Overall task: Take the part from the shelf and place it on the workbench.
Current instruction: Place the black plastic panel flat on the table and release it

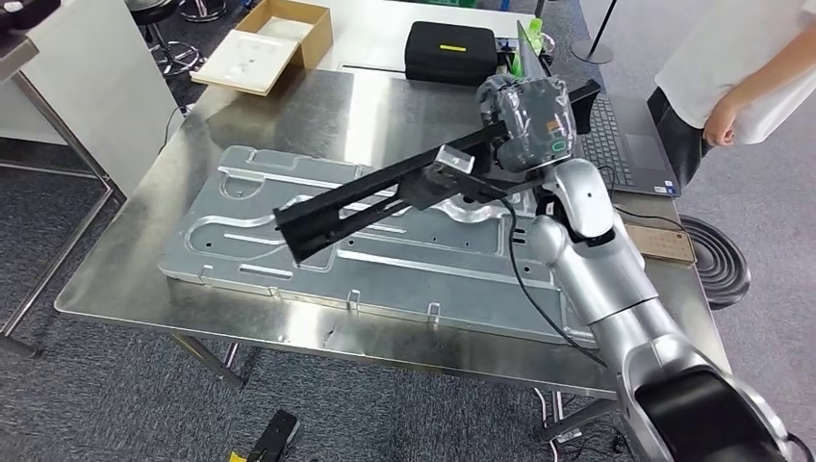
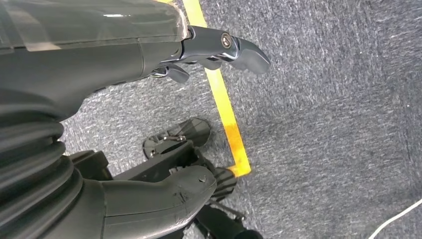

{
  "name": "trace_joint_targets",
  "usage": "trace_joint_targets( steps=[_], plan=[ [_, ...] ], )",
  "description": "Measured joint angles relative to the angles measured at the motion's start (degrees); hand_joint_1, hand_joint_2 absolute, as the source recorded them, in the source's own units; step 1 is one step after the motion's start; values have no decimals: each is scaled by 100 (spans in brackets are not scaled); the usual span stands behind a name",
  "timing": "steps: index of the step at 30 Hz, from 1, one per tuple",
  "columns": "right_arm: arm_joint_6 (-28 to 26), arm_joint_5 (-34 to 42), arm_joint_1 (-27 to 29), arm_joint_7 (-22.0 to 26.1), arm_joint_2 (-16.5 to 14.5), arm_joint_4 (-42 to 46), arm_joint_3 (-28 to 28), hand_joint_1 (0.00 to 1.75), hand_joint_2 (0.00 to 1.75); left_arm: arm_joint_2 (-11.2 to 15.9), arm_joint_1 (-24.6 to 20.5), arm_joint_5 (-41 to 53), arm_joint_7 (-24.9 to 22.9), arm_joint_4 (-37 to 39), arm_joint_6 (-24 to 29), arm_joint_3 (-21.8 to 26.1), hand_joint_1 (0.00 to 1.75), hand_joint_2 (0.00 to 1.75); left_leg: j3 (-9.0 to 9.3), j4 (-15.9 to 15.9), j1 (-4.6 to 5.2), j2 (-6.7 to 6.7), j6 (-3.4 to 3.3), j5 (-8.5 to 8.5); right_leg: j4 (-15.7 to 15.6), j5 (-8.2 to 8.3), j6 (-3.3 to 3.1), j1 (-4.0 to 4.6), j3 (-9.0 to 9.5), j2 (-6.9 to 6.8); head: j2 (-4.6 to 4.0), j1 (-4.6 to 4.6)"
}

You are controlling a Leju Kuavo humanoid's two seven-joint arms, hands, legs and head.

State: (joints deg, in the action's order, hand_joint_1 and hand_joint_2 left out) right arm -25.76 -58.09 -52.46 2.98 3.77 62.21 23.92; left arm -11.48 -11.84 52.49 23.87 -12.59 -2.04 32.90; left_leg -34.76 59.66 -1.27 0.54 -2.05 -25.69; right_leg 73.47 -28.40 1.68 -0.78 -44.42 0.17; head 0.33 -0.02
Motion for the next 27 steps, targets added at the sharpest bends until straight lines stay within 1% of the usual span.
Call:
trace_joint_targets(
  steps=[1,2,3,4,6,8,9,10,12,13,14,15,16,17,18,19,20,21,23,24,25,26,27],
  plan=[
    [17,27,-107,-3,46,-125,-41,131,131,-1,3,4,0,0,-10,-4,0,175,7,0,1,11,5,-7,-353,208,-25,4,161,0,0,0],
    [27,42,-211,-5,87,-236,-80,87,87,-3,6,8,0,0,-18,-9,0,175,11,-1,5,20,14,-16,-747,375,-56,16,350,2,0,0],
    [30,52,-303,-8,117,-329,-113,44,44,-4,7,10,1,0,-22,-14,0,175,9,-1,13,26,31,-24,-1086,489,-88,37,507,4,0,0],
    [33,61,-375,-10,145,-415,-142,0,0,-5,9,16,1,0,-19,-20,0,175,4,-7,17,28,54,-29,-1304,538,-113,58,608,7,0,-1],
    [62,90,-446,-15,180,-555,-183,0,0,-4,15,36,-7,0,7,-37,0,175,4,-30,22,29,108,-33,-1404,517,-145,91,643,15,0,-1],
    [117,143,-466,-21,211,-660,-218,0,0,-2,20,38,-18,0,27,-56,0,175,0,-11,28,19,166,-82,-1455,524,-186,55,674,15,0,-2],
    [151,181,-480,-25,221,-706,-236,0,0,0,19,27,-20,0,26,-61,0,175,-41,91,31,10,189,-158,-1485,529,-216,38,696,10,0,-4],
    [195,230,-499,-27,230,-760,-253,0,44,2,19,11,-21,0,24,-61,0,175,-144,315,33,0,207,-289,-1508,532,-247,24,718,5,0,-5],
    [293,368,-522,-29,240,-878,-286,0,131,3,23,-10,-22,0,18,-60,0,175,-497,1031,28,-11,225,-598,-1498,513,-297,44,730,0,0,-5],
    [354,456,-522,-22,242,-938,-304,0,175,5,26,-15,-22,0,17,-60,0,175,-670,1350,28,-11,232,-687,-1485,501,-310,54,731,2,0,-4],
    [418,548,-517,-9,244,-993,-323,0,175,8,29,-16,-22,0,16,-60,0,175,-767,1494,28,-11,235,-671,-1468,486,-316,61,732,5,0,-5],
    [480,632,-515,7,244,-1044,-345,0,175,11,30,-20,-22,0,16,-60,0,175,-760,1421,29,-11,231,-548,-1449,470,-315,65,734,9,0,-5],
    [556,725,-518,30,244,-1092,-368,0,175,15,28,-24,-22,0,16,-60,0,175,-651,1145,29,-11,216,-347,-1427,451,-309,67,740,14,0,-5],
    [625,819,-523,54,243,-1132,-393,0,175,19,26,-28,-22,0,16,-60,0,175,-495,769,34,-11,192,-147,-1400,428,-298,67,745,17,0,-5],
    [695,931,-533,81,243,-1167,-421,0,175,23,22,-32,-21,0,16,-60,0,175,-336,427,47,-12,165,-11,-1368,405,-280,76,741,19,0,-5],
    [773,1060,-542,104,243,-1201,-451,0,175,27,16,-34,-21,0,15,-60,0,175,-225,187,62,-13,140,61,-1345,391,-260,80,731,20,0,-5],
    [846,1187,-549,122,243,-1235,-484,0,175,30,14,-36,-20,0,13,-60,0,175,-173,72,78,-12,119,68,-1333,385,-236,79,719,20,0,-4],
    [905,1295,-552,135,244,-1268,-516,0,175,33,15,-36,-19,0,10,-60,0,175,-156,45,94,-11,102,59,-1334,388,-209,77,711,19,0,-5],
    [975,1421,-557,149,244,-1321,-569,0,175,36,19,-34,-19,0,5,-60,0,175,-124,-21,78,-12,50,94,-1339,380,-151,65,715,19,0,-4],
    [991,1449,-568,157,243,-1341,-585,0,175,37,16,-33,-20,0,4,-60,0,175,-98,-62,63,-17,23,114,-1265,319,-121,60,690,17,0,-3],
    [1007,1470,-584,164,243,-1357,-597,0,175,36,7,-32,-20,0,3,-60,0,175,-73,-99,42,-22,-1,132,-1108,215,-92,52,624,15,0,0],
    [1021,1492,-595,168,243,-1371,-606,0,175,36,-2,-31,-20,0,2,-60,0,175,-59,-114,35,-24,-12,137,-828,63,-63,29,501,11,0,2],
    [1041,1526,-604,172,242,-1389,-613,0,175,36,-9,-28,-20,0,-1,-61,0,175,-54,-118,30,-26,-19,136,-478,-102,-32,8,332,7,0,4]
  ],
)
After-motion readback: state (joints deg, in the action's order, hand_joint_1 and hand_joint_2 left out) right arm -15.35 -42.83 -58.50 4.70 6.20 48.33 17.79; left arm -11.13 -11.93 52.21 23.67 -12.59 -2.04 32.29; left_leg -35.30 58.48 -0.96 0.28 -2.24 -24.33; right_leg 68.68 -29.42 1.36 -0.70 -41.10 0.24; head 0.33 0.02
